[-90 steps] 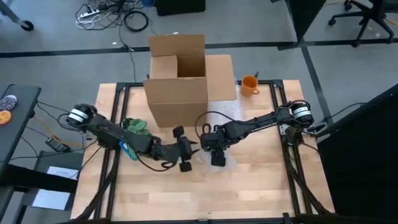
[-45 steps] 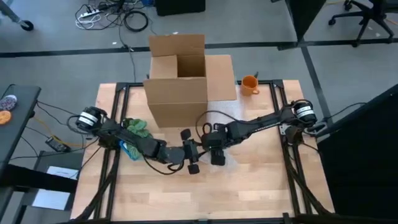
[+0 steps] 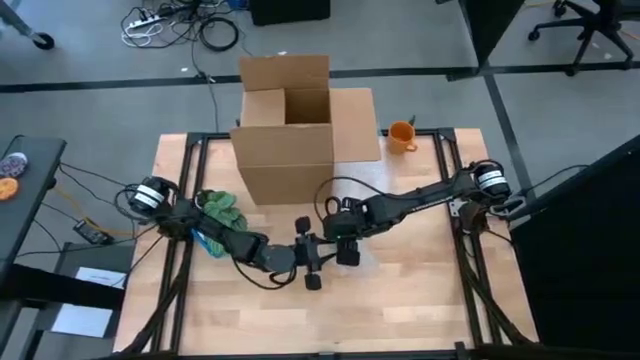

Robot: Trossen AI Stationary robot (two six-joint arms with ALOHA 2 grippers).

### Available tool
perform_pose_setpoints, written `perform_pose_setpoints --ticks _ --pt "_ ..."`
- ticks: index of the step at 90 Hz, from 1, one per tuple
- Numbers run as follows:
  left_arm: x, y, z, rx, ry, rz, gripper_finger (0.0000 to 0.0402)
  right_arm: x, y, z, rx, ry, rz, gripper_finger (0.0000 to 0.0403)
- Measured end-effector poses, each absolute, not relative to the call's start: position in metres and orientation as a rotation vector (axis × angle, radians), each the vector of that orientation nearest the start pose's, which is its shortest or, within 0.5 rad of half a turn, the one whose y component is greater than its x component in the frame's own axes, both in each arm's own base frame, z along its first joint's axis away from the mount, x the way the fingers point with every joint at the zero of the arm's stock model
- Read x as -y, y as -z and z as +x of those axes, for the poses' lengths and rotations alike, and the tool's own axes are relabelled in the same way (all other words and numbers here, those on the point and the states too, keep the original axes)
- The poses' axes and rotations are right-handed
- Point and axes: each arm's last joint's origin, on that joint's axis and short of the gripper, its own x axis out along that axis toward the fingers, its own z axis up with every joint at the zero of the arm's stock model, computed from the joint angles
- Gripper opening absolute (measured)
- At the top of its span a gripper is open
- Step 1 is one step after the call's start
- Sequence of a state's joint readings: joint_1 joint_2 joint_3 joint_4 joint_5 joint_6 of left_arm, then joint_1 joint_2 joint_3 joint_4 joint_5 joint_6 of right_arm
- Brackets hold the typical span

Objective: Wrap mug
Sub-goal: Wrap the yellow mug with the bubble wrap

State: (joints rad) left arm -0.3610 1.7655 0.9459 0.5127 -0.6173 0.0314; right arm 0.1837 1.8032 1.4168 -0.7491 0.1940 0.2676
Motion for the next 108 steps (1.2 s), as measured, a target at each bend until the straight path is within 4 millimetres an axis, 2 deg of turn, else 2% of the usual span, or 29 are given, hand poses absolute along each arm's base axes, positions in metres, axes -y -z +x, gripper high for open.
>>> perform_pose_setpoints --ticks 13,34,58,74,88,108 --pt "0.101 -0.185 0.358 -0.311 -0.291 0.156 0.0117 -0.061 -0.238 0.366 -1.096 0.164 0.026 0.0172" --pt "0.090 -0.179 0.361 -0.352 -0.291 0.140 0.0117 -0.061 -0.240 0.363 -1.102 0.165 0.026 0.0172" --pt "0.084 -0.175 0.361 -0.390 -0.309 0.142 0.0117 -0.064 -0.273 0.346 -1.029 0.120 0.053 0.0172" --pt "0.082 -0.174 0.361 -0.394 -0.317 0.127 0.0117 -0.071 -0.289 0.334 -1.014 0.025 0.097 0.0172" --pt "0.080 -0.174 0.362 -0.396 -0.317 0.123 0.0117 -0.081 -0.281 0.337 -1.034 0.016 0.073 0.0172" --pt "0.083 -0.177 0.360 -0.399 -0.292 0.123 0.0117 -0.076 -0.249 0.353 -1.112 0.090 0.011 0.0172"
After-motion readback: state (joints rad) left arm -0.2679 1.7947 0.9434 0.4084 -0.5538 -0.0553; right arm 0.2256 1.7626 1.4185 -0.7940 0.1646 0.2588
